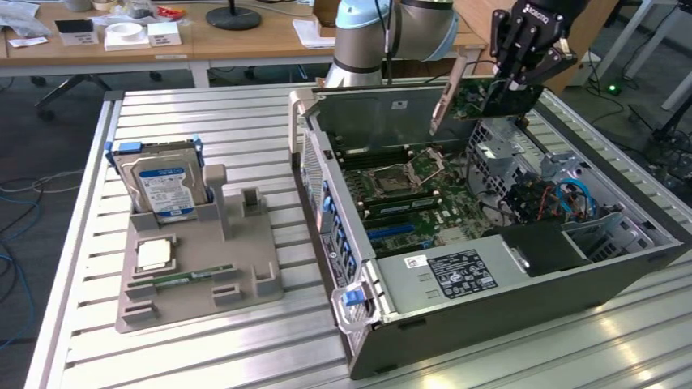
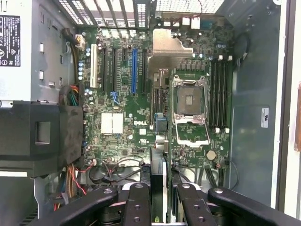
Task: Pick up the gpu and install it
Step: 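Insert the gpu into the slot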
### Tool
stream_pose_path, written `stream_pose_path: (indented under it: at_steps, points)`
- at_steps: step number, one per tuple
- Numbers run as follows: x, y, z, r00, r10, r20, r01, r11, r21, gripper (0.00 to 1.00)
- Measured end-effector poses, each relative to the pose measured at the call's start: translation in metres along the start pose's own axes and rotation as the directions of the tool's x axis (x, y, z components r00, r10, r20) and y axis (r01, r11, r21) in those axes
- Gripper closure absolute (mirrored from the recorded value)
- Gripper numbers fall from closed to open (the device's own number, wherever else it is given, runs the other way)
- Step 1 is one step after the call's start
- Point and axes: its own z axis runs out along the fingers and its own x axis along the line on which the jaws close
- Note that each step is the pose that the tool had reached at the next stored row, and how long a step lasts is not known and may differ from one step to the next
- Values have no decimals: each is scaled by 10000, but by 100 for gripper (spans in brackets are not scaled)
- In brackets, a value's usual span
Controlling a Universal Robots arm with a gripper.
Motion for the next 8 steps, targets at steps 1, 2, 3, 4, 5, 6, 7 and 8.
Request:
stream_pose_path:
  at_steps: [1,2,3,4,5,6,7,8]
  points:
    - [0,0,1,10000,-27,-1,27,10000,-1,74]
    - [0,0,2,10000,-53,-1,53,10000,-2,74]
    - [0,1,3,10000,-78,-2,78,10000,-2,74]
    - [0,2,6,9999,-108,-1,108,9999,-3,74]
    - [0,4,9,9999,-137,-2,137,9999,-3,74]
    - [0,6,13,9999,-166,-4,166,9999,-4,74]
    - [0,9,19,9998,-199,-6,199,9998,-3,74]
    - [0,12,28,9997,-233,-8,233,9997,-3,74]
